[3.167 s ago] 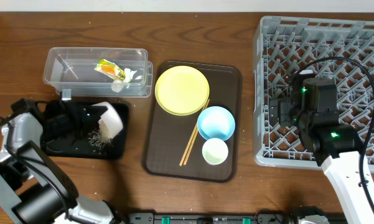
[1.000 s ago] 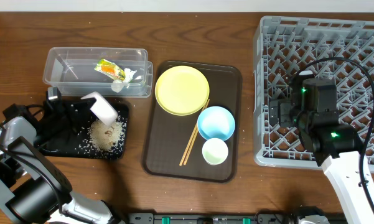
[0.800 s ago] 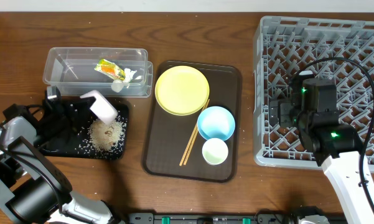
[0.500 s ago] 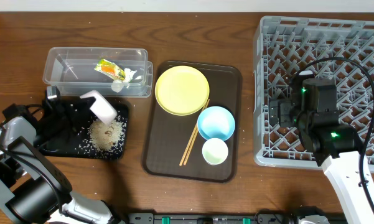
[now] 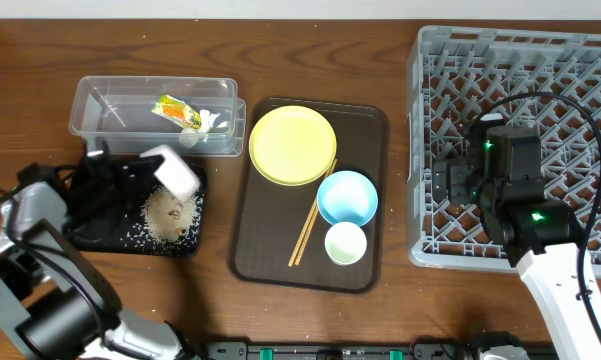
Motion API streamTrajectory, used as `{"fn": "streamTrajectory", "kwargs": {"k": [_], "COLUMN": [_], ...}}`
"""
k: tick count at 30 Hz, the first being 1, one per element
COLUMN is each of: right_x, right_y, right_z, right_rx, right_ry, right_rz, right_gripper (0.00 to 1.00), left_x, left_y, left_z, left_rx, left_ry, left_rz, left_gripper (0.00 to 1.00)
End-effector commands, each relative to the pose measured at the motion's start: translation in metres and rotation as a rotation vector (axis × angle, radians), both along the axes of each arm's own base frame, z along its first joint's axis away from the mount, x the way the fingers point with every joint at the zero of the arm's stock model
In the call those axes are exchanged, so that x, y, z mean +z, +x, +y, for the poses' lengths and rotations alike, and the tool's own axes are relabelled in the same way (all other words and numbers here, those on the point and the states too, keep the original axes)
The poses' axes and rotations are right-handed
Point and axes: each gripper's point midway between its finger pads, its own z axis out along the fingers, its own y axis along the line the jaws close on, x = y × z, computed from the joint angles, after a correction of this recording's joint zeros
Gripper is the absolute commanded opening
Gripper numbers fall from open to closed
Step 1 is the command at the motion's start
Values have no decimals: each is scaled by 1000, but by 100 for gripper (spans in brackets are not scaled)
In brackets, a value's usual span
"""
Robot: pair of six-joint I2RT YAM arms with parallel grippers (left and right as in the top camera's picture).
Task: Sort waste into correct bins and load items into the dishwasher rack
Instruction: 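Return the emptied bowl to the brown tray and release it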
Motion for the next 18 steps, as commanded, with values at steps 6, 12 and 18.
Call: {"fn": "streamTrajectory", "kwargs": {"k": [6, 12, 18], "right_x": [12, 14, 14], "right_y": [8, 10, 10], "right_z": [-2, -2, -2], "right_rx": [-12, -12, -12], "right_ry": [8, 10, 10], "right_rz": [-42, -54, -54], "right_gripper": [99, 99, 99], "left_x": [2, -31, -66], "left_y": [-22, -42, -56], "left_z": [-82, -132, -167], "left_rx": [-259, -432, -550], "left_ry": [480, 818, 1101], "left_rz": [19, 95, 123], "left_gripper": [6, 6, 7]}}
